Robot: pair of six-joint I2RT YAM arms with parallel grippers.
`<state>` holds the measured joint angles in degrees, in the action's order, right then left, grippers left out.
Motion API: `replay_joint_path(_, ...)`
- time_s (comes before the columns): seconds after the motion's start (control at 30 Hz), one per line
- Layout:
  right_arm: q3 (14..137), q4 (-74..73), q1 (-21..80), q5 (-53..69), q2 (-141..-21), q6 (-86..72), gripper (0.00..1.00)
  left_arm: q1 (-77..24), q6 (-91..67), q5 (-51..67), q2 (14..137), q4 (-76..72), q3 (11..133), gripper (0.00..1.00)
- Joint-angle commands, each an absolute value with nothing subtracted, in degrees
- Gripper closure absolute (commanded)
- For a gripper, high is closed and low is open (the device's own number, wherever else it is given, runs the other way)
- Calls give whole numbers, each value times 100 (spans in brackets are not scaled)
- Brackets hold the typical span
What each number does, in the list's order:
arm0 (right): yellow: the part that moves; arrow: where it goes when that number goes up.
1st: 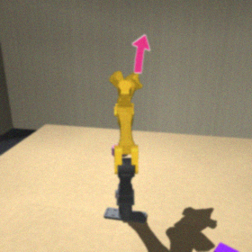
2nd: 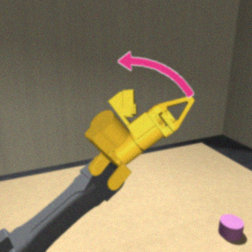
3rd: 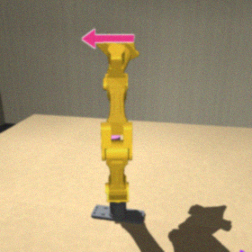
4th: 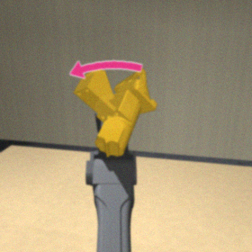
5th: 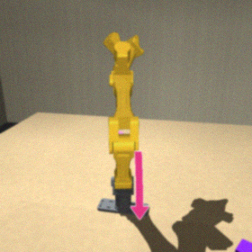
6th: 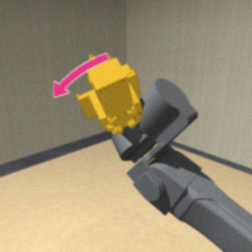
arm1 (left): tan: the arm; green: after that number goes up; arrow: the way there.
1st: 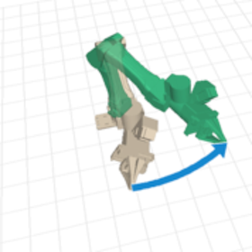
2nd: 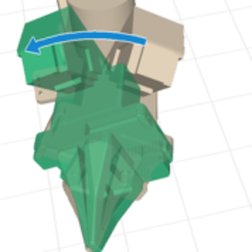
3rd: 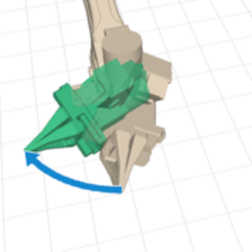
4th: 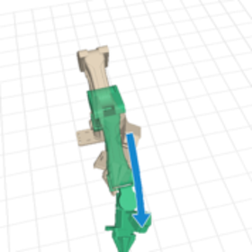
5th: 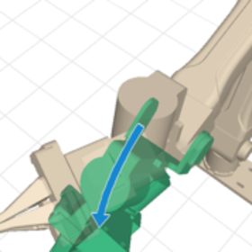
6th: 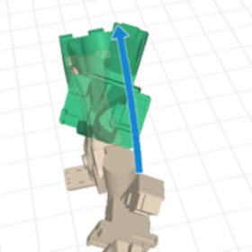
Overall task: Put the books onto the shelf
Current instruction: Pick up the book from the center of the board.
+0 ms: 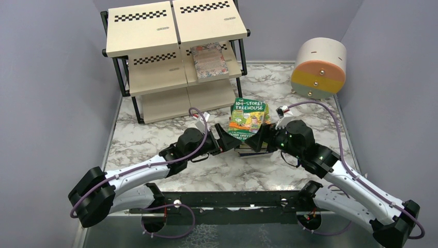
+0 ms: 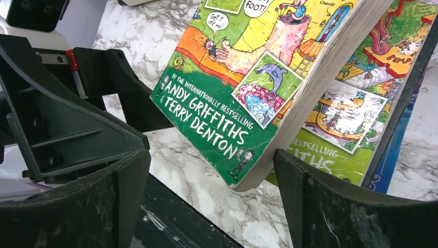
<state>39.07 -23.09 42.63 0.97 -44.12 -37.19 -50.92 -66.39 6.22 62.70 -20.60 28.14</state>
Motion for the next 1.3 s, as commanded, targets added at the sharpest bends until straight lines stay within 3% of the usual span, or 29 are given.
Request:
replay_joint_path(0.0,3818,-1941,4263,286,-4337,-3619,13,-4974,-6754,459,6144,-2673,2651,23)
replay_joint_path(0.6,3761,-2074,4260,57,-4237,-3669,13,-4615,-6976,1000,6941,-3965,2524,29)
replay_joint_path(1.07,3643,-1934,4263,101,-4366,-3709,13,-4553,-7119,1037,7165,-5358,2169,74)
replay_joint_path(1.2,3669,-2008,4258,-7,-4307,-3702,13,-4553,-7253,1055,7297,-5767,2059,100)
replay_joint_path(1.27,3776,-2130,4257,-157,-4211,-3631,13,-4544,-7323,1043,7266,-5890,2026,100)
